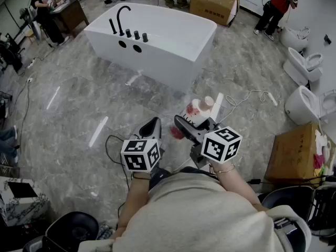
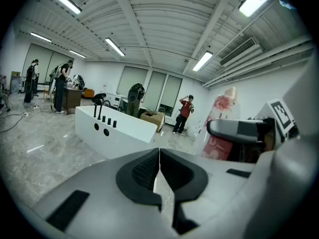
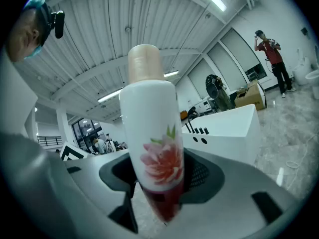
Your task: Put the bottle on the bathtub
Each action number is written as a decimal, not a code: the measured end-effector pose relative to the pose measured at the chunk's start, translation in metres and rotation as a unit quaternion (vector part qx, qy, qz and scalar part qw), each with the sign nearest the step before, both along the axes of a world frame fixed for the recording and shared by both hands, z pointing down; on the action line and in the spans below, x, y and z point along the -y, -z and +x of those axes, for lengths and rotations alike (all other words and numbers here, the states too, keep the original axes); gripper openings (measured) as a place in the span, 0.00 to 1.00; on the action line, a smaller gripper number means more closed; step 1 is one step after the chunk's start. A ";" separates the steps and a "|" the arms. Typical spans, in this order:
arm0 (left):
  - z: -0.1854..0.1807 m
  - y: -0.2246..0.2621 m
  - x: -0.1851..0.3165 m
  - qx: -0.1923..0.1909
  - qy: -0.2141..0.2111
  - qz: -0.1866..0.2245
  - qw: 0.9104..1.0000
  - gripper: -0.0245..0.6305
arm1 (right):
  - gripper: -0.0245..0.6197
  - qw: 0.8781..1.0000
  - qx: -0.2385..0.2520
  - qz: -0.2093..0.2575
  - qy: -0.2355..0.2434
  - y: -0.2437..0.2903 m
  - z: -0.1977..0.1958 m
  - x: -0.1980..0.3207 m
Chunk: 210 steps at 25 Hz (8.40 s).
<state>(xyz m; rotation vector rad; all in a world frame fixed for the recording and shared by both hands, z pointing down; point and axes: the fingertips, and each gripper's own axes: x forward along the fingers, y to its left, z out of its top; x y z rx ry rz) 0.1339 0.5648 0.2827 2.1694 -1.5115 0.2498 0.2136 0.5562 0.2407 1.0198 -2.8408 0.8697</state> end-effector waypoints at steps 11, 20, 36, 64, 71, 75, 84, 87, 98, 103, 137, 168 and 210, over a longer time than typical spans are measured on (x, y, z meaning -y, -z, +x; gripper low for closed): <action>0.012 -0.004 0.000 -0.006 -0.008 0.000 1.000 0.05 | 0.41 1.000 0.005 -0.003 0.006 -0.005 0.003 -0.001; 0.025 -0.008 -0.004 -0.017 0.005 0.002 1.000 0.05 | 0.41 1.000 0.004 -0.011 0.004 -0.011 0.024 -0.004; 0.037 -0.043 0.020 -0.001 -0.006 -0.033 0.999 0.05 | 0.41 0.999 -0.012 -0.042 0.007 -0.059 0.045 0.025; -0.149 -0.039 0.337 -0.029 -0.051 -0.022 0.998 0.05 | 0.41 0.999 -0.027 -0.018 -0.009 -0.048 -0.154 0.329; -0.153 -0.049 0.368 -0.037 -0.053 -0.028 0.997 0.05 | 0.41 0.999 -0.033 -0.032 -0.003 -0.057 -0.164 0.370; -0.170 -0.057 0.388 -0.035 -0.034 -0.035 0.998 0.05 | 0.41 0.999 -0.023 -0.035 0.005 -0.060 -0.175 0.399; -0.198 -0.063 0.478 -0.041 0.003 -0.040 0.998 0.05 | 0.41 0.999 -0.021 -0.042 0.008 -0.068 -0.186 0.500; -0.203 -0.068 0.515 -0.042 0.014 -0.046 0.998 0.05 | 0.41 0.999 -0.020 -0.044 0.014 -0.070 -0.190 0.541; -0.211 -0.067 0.656 -0.089 0.057 -0.053 0.993 0.05 | 0.41 0.997 -0.022 -0.052 0.055 -0.076 -0.196 0.690; -0.209 -0.080 0.687 -0.092 0.069 -0.070 0.991 0.05 | 0.41 0.996 -0.024 -0.066 0.062 -0.089 -0.196 0.726; -0.247 -0.143 0.782 -0.085 -0.021 -0.127 0.988 0.05 | 0.40 0.992 -0.073 -0.097 0.017 -0.152 -0.225 0.803; -0.245 -0.295 0.824 -0.095 -0.071 -0.135 0.984 0.05 | 0.40 0.986 -0.127 -0.110 0.009 -0.323 -0.255 0.842; -0.213 -0.359 0.859 -0.088 -0.052 -0.128 0.987 0.05 | 0.40 0.957 -0.220 0.121 0.144 -0.372 -0.262 0.900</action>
